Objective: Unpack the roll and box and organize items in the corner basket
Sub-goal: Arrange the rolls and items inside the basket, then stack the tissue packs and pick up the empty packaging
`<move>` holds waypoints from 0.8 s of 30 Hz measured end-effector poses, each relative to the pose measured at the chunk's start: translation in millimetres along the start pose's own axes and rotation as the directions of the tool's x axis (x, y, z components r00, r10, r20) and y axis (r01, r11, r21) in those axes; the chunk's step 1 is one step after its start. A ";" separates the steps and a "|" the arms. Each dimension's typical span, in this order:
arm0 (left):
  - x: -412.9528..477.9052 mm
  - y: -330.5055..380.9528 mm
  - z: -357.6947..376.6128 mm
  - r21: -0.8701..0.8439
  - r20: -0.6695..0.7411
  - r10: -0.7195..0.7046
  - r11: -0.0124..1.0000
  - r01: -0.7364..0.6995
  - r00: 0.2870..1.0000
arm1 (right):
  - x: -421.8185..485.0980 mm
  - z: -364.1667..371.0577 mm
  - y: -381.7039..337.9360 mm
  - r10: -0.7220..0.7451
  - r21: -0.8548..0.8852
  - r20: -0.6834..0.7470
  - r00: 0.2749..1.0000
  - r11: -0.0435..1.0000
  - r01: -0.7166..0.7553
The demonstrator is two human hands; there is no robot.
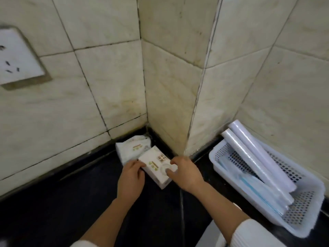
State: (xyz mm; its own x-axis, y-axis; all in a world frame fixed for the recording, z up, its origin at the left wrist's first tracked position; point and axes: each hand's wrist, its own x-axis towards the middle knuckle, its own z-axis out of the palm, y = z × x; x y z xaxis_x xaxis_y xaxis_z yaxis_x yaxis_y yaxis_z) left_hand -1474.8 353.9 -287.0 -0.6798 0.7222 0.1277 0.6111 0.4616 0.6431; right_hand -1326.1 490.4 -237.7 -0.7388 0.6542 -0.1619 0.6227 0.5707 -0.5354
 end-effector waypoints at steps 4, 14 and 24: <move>13.0 -32.7 -16.4 0.049 0.028 -0.213 0.976 0.212 0.977 | 17.3 31.1 -25.2 0.020 -0.293 0.058 0.998 0.956 -0.002; 67.7 -65.7 -5.6 0.165 0.105 -0.282 0.951 0.263 0.954 | 25.9 53.9 -15.4 0.040 -0.371 0.062 0.997 0.928 -0.014; 79.6 -66.4 -35.5 -0.103 -0.148 -0.139 0.987 0.124 0.979 | 48.0 36.7 -6.2 -0.140 -0.375 0.297 0.945 0.893 0.250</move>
State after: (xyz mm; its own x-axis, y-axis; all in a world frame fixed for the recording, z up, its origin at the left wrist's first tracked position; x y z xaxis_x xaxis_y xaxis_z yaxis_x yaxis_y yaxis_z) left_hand -1583.9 362.4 -292.7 -0.8106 0.5667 0.1475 0.4766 0.4922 0.7284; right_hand -1374.9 500.0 -272.5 -0.8614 0.3906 -0.3248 0.4678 0.8591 -0.2075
